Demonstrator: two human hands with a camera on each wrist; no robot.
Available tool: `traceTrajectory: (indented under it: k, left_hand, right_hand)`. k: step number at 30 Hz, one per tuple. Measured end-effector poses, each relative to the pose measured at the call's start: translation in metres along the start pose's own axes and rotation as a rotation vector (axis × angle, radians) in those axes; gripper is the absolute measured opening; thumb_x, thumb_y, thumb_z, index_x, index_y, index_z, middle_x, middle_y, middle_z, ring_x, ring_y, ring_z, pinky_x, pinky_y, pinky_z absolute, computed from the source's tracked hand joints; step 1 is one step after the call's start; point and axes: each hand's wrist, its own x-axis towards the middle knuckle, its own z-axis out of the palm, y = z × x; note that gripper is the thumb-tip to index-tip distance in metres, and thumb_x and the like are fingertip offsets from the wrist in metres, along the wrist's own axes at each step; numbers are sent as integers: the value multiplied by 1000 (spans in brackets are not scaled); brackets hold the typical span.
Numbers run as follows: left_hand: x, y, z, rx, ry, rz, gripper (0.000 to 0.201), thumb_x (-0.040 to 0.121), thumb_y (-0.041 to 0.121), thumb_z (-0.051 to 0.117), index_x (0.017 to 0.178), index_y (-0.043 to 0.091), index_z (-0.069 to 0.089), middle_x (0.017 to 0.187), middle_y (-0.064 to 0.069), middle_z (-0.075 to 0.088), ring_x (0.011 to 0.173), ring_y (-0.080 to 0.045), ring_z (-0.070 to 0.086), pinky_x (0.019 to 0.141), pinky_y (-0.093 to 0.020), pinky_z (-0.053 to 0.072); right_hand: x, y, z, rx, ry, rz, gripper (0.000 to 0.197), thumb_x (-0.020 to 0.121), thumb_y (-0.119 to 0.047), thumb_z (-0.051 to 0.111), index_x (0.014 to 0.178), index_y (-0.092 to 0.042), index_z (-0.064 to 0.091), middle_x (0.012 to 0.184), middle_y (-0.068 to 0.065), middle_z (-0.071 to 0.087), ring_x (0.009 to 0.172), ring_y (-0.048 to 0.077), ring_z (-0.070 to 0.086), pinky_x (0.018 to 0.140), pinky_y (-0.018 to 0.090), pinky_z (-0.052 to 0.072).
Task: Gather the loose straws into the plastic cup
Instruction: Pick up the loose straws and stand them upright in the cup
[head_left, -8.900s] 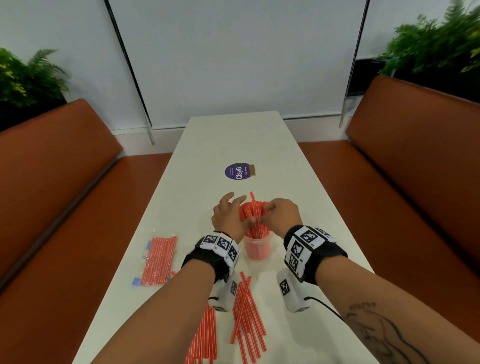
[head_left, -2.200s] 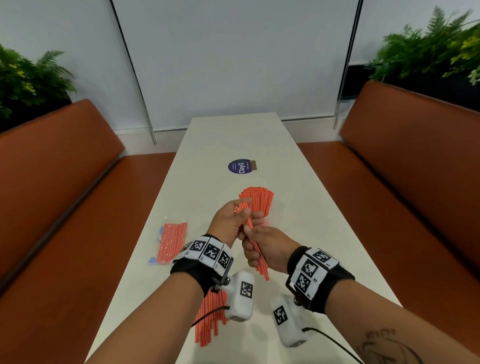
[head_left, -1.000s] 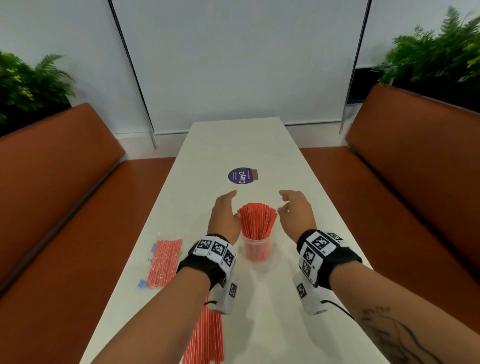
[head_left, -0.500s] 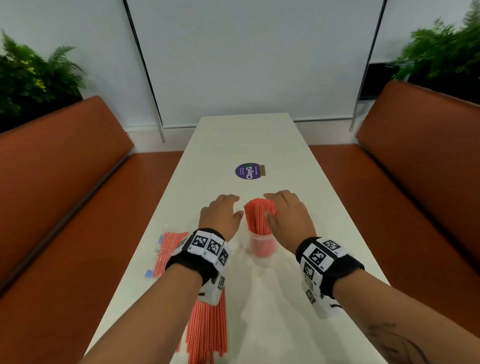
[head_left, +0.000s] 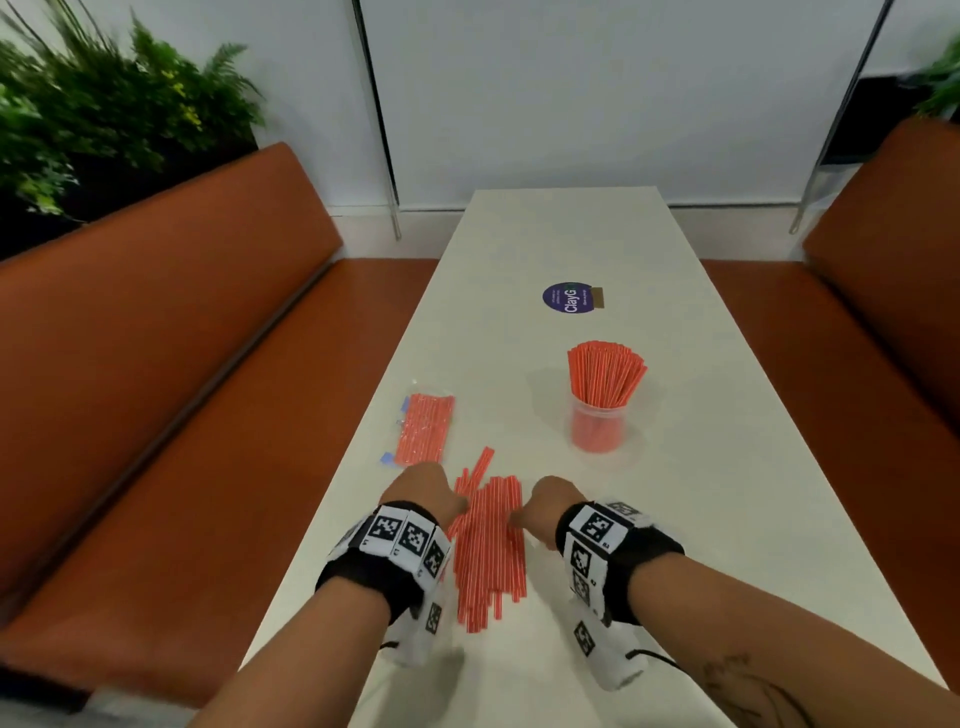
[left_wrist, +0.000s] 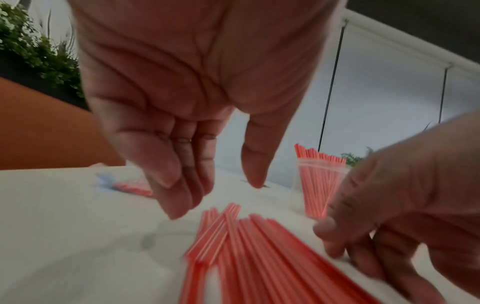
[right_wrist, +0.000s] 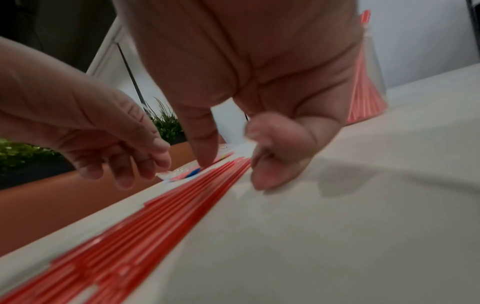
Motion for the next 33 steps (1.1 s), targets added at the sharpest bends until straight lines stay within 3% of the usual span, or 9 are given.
traceTrajectory:
  k: [6, 12, 16, 19, 23, 25, 28, 31, 33]
  left_hand:
    - [-11, -4, 17, -14, 12, -45, 35, 80, 31, 69, 59, 15, 46, 63, 0, 50, 74, -22, 61, 62, -25, 43]
    - [-13, -3, 36, 39, 52, 42, 23, 89, 22, 57, 100, 3, 64, 109, -12, 67, 101, -27, 65, 76, -27, 47]
    - [-13, 1, 40, 62, 12, 57, 27, 93, 17, 48, 108, 1, 64, 117, -13, 65, 108, -26, 63, 77, -26, 44]
    - [-11, 3, 41, 48, -7, 32, 34, 96, 19, 42, 122, 2, 57, 127, -14, 60, 119, -28, 58, 91, -31, 47]
    - [-10, 2, 47, 6, -40, 38, 32, 97, 4, 35, 121, -4, 55, 129, -18, 55, 118, -29, 57, 95, -31, 45]
    - [-7, 2, 46, 31, -36, 17, 31, 97, 7, 35, 121, -4, 52, 129, -17, 54, 116, -29, 57, 93, -32, 47]
    - [-4, 6, 40, -12, -12, 7, 24, 97, 10, 34, 111, -1, 51, 129, -16, 53, 114, -29, 58, 89, -31, 47]
    - [-8, 11, 33, -170, 20, -20, 31, 97, 10, 36, 123, -4, 44, 126, -19, 55, 113, -32, 58, 90, -34, 47]
    - [-12, 15, 27, -232, 56, -8, 35, 97, 14, 38, 128, -4, 40, 126, -21, 56, 115, -33, 57, 92, -35, 46]
  right_hand:
    - [-11, -25, 9, -168, 85, -63, 37, 94, -19, 49, 58, -12, 42, 62, 0, 43, 84, 22, 60, 76, 29, 50]
    - [-11, -21, 15, -213, 49, -21, 35, 95, -16, 47, 61, -11, 43, 65, 3, 45, 98, 24, 59, 86, 28, 47]
    - [-10, -18, 13, -239, -13, 21, 34, 99, -16, 41, 127, 1, 53, 135, 16, 54, 128, 26, 49, 105, 28, 38]
    - [-6, -18, 12, -183, -14, 86, 39, 100, -12, 39, 136, 1, 43, 145, 16, 43, 134, 27, 42, 111, 32, 29]
    - [-5, -14, 15, -159, -2, 104, 36, 99, -7, 38, 133, 3, 46, 142, 17, 46, 133, 27, 43, 112, 32, 29]
    - [-6, -16, 18, -205, -16, 82, 24, 98, -6, 39, 103, -1, 62, 109, 18, 61, 114, 24, 55, 106, 29, 37]
    - [-1, -15, 24, -173, 47, 93, 37, 96, -3, 39, 60, -11, 37, 82, 7, 55, 86, 20, 58, 86, 24, 45]
    - [2, -12, 22, 57, 127, 107, 15, 96, -3, 37, 99, -2, 52, 127, 14, 54, 120, 26, 54, 90, 29, 44]
    - [3, -8, 15, 164, 164, 62, 29, 96, -5, 38, 123, 4, 43, 115, 17, 53, 121, 32, 52, 87, 32, 43]
